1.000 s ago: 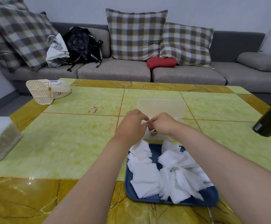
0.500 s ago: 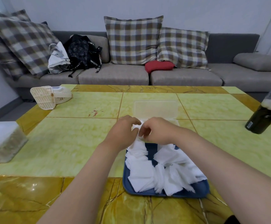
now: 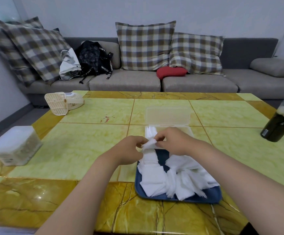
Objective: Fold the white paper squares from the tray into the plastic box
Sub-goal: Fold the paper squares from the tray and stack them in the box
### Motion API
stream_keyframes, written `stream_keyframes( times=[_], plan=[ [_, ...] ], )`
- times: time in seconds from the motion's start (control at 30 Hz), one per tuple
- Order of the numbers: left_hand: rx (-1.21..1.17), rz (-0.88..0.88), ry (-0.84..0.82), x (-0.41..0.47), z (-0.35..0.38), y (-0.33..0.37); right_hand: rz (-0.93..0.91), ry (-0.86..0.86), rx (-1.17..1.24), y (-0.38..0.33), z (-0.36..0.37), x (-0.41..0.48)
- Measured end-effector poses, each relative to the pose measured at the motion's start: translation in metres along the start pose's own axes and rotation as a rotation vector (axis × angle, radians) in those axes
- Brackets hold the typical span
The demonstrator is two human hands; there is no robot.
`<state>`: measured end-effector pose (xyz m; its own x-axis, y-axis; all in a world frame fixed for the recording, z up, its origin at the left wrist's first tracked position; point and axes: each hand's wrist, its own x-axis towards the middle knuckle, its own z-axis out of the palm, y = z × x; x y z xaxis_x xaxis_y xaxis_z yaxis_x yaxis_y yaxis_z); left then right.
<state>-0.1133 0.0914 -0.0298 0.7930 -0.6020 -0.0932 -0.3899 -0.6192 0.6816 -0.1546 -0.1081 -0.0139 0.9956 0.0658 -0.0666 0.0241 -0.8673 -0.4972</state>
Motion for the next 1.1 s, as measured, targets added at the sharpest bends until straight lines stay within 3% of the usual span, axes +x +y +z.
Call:
stream_keyframes(
  times=[0.27, 0.47, 0.6, 0.7, 0.77, 0.83, 0.93, 1.1],
  plan=[
    [-0.448, -0.01, 0.147, 0.007, 0.004, 0.024, 0.238, 0.08, 0.427, 0.0, -0.023, -0.017],
    [-0.56, -0.111, 0.169, 0.013, 0.011, 0.032, 0.224, 0.113, 0.626, 0.009, -0.021, -0.026],
    [-0.625, -0.109, 0.171, 0.015, 0.014, 0.042, 0.165, 0.19, 0.579, 0.014, -0.022, -0.023],
    [-0.631, -0.146, 0.281, 0.02, 0.013, 0.045, 0.094, 0.206, 0.433, 0.019, -0.026, -0.026],
    [-0.475, -0.127, 0.39, 0.024, 0.011, 0.044, 0.051, 0.108, 0.276, 0.022, -0.033, -0.032],
    [-0.359, -0.092, 0.469, 0.024, 0.011, 0.047, 0.016, -0.114, 0.085, 0.023, -0.037, -0.04],
    [-0.34, -0.053, 0.533, 0.025, 0.012, 0.054, 0.032, -0.373, -0.12, 0.025, -0.035, -0.045],
    [-0.41, -0.068, 0.4, 0.031, 0.021, 0.054, 0.075, -0.271, -0.091, 0.027, -0.025, -0.039]
  ],
)
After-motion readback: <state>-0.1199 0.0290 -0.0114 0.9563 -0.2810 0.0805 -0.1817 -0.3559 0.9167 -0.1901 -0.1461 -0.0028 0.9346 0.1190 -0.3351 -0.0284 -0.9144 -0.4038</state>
